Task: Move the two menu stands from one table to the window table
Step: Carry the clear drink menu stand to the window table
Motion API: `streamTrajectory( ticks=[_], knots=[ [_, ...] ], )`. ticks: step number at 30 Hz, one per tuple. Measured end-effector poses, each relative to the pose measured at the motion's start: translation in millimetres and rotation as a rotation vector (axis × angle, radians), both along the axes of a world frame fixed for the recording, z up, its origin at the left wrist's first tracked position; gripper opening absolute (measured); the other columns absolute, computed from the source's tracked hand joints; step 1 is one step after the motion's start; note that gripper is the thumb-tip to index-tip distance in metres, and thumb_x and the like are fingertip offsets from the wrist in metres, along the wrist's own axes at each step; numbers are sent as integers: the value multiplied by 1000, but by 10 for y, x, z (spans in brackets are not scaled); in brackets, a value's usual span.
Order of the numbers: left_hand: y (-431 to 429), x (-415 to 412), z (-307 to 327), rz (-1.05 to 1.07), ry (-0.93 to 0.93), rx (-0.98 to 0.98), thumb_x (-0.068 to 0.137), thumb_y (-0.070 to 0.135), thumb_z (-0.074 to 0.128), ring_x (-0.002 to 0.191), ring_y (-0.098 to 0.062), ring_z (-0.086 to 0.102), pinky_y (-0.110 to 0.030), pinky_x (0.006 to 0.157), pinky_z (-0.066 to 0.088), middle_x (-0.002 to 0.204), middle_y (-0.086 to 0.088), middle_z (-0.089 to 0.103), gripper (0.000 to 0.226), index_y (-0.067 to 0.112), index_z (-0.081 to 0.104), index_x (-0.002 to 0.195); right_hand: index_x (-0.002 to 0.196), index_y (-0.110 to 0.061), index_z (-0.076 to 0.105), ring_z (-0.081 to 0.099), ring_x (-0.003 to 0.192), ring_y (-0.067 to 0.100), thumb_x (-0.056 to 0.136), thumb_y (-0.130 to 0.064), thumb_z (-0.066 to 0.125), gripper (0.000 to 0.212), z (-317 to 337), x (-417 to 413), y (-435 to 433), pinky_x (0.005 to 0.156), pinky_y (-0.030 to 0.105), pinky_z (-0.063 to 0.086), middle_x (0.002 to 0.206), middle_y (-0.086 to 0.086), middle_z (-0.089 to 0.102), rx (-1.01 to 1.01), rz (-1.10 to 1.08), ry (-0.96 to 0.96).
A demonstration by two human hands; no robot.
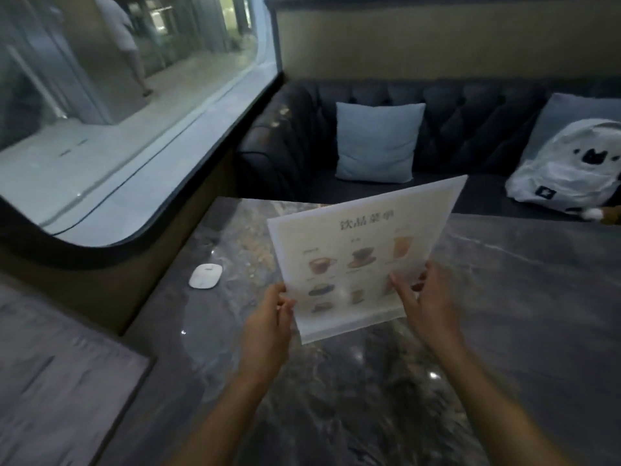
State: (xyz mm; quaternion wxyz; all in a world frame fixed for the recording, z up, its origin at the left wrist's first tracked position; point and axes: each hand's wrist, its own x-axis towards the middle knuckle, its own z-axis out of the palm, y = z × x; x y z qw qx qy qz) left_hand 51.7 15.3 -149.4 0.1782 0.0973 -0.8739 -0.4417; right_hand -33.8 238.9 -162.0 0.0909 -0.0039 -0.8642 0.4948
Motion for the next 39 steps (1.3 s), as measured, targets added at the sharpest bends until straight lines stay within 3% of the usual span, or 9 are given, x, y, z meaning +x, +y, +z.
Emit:
streamTrajectory(
  ticks=[2, 9, 13, 16, 19, 23, 31, 36, 39],
  knots=[
    [-268, 65, 40, 60, 11, -35, 89, 8, 50, 74, -15, 63, -22, 61, 47, 80, 8, 61, 30, 37, 44, 92, 121, -24, 36, 58, 101, 25, 78, -51, 57, 55, 22, -66, -337, 83, 47, 53, 125, 7, 53, -18, 66, -16],
    [-1118, 267, 28, 208, 2, -54, 89, 9, 51, 72, -16, 61, -28, 59, 48, 78, 8, 59, 34, 41, 41, 86, 118, -21, 34, 59, 100, 24, 76, -50, 59, 57, 52, -218, -1443, 80, 44, 53, 118, 1, 52, -116, 267, -17],
    [-1529, 390, -7, 260, -31, -57, 91, 15, 48, 71, -9, 59, -32, 61, 52, 76, 19, 55, 39, 50, 37, 81, 120, -21, 35, 55, 95, 14, 75, -47, 63, 59, 25, -301, -2011, 67, 19, 44, 114, -2, 52, -189, 347, -41],
    [-1781, 464, -20, 269, -32, -42, 92, 16, 46, 71, -3, 58, -33, 59, 51, 75, 22, 56, 39, 53, 40, 83, 118, -20, 39, 57, 93, 7, 71, -52, 61, 61, -7, -357, -2366, 67, 17, 46, 111, -2, 53, -238, 407, -30],
    [-1978, 479, -31, 285, -49, -31, 93, 17, 44, 72, 2, 57, -23, 55, 48, 74, 21, 56, 37, 51, 41, 81, 118, -22, 38, 54, 94, 13, 76, -47, 62, 55, -58, -460, -2667, 75, 30, 45, 115, 1, 49, -222, 405, -74],
    [-2160, 486, -59, 301, -72, -4, 91, 11, 45, 75, 14, 54, -8, 54, 42, 75, 21, 55, 40, 48, 42, 77, 122, -15, 36, 59, 82, 2, 79, -34, 64, 55, -92, -597, -2975, 62, 15, 49, 107, 1, 50, -273, 482, -116],
    [-2313, 438, 117, 276, -197, -91, 90, 26, 47, 62, -17, 55, -41, 55, 45, 65, 9, 52, 21, 27, 33, 74, 114, -28, 38, 60, 90, 18, 74, -46, 63, 50, -279, -655, -3127, 72, 31, 50, 108, 2, 54, -291, 519, -168],
    [-2394, 474, 666, 336, 73, -126, 82, 44, 53, 68, -1, 62, -29, 57, 53, 72, 19, 59, 15, 32, 47, 88, 116, -23, 38, 56, 95, 14, 72, -46, 62, 55, -227, -637, -3136, 77, 29, 48, 106, -1, 55, -321, 541, -164],
    [-2446, 480, 952, 301, 167, -198, 85, 32, 57, 65, -9, 66, -41, 54, 56, 74, 7, 65, 9, 28, 49, 87, 113, -25, 39, 55, 93, 5, 70, -52, 59, 54, -190, -627, -3181, 71, 22, 45, 100, -11, 53, -344, 536, -179]
  ],
)
